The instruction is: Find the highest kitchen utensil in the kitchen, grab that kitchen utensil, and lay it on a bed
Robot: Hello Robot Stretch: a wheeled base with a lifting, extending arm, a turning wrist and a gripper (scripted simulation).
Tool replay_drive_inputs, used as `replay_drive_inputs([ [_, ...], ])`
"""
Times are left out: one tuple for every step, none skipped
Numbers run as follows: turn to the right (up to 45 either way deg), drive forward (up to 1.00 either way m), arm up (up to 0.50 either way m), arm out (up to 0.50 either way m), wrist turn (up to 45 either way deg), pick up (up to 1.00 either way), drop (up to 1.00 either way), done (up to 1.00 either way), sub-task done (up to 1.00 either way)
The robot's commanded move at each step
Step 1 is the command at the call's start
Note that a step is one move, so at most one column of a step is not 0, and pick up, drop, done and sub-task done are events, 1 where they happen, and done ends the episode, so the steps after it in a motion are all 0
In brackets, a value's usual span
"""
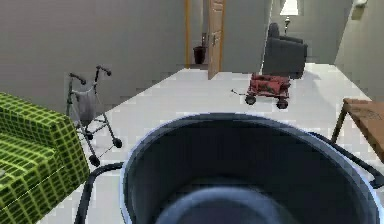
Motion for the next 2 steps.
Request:
replay_drive_inputs([
  [0.0,1.00,0.00,0.00,0.0,0.00,0.00,0.00,0.00],
  [0.0,1.00,0.00,0.00,0.0,0.00,0.00,0.00,0.00],
])
